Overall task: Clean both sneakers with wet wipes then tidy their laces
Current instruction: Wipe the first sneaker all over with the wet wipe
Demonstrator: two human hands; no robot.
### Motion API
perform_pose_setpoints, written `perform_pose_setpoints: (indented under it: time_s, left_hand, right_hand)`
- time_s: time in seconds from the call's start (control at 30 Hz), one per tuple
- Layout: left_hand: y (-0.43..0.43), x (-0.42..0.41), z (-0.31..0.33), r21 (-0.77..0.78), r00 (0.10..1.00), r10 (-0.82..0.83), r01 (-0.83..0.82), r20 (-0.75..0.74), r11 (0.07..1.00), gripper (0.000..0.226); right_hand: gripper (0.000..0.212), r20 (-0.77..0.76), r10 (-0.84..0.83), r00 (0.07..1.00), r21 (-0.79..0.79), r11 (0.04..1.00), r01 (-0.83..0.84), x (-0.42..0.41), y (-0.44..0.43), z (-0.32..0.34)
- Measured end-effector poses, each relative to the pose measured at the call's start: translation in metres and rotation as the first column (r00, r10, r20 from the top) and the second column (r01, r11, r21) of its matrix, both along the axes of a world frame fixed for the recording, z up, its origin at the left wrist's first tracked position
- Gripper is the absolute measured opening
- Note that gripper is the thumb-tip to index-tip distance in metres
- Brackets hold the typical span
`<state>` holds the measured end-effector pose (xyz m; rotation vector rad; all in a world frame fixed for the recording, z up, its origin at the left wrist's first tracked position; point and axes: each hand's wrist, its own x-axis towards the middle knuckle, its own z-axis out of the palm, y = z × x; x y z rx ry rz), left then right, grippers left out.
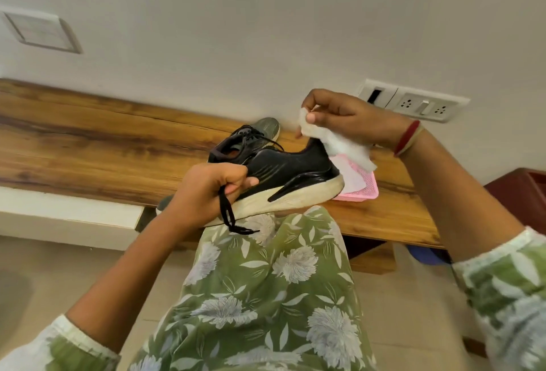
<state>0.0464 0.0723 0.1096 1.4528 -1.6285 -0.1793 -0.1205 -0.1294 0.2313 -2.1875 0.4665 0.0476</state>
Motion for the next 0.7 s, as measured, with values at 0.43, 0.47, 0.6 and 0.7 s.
perform_pose_setpoints:
  time_s: [0.43,0.47,0.6,0.7]
  left_hand:
    - [-0.006,0.005,-0.002,-0.043,0.997,-0.027,0.025,-0.065,0.999,0.04]
    - [-0.008,0.004,-0.003,-0.038,0.995,-0.016,0.012,-0.103,0.999,0.039]
    - [-0.016,0.006,0.005,0.039,0.989,0.07,-0.066,-0.128,0.997,0.033]
    - [-0.024,0.006,0.014,0.18,0.987,0.072,-0.046,-0.143,0.983,0.029]
  right_hand:
    - [0.019,0.126,0.016,0.992,-0.243,0.97,0.016,-0.002,-0.004,-0.016]
    - [0.021,0.146,0.014,0.989,-0.313,0.949,0.032,-0.001,0.0,-0.014]
    - [0.026,0.228,0.075,0.971,-0.571,0.818,0.071,0.001,0.015,-0.001]
    - [0.031,0.252,0.116,0.961,-0.722,0.683,0.106,0.005,0.024,0.006]
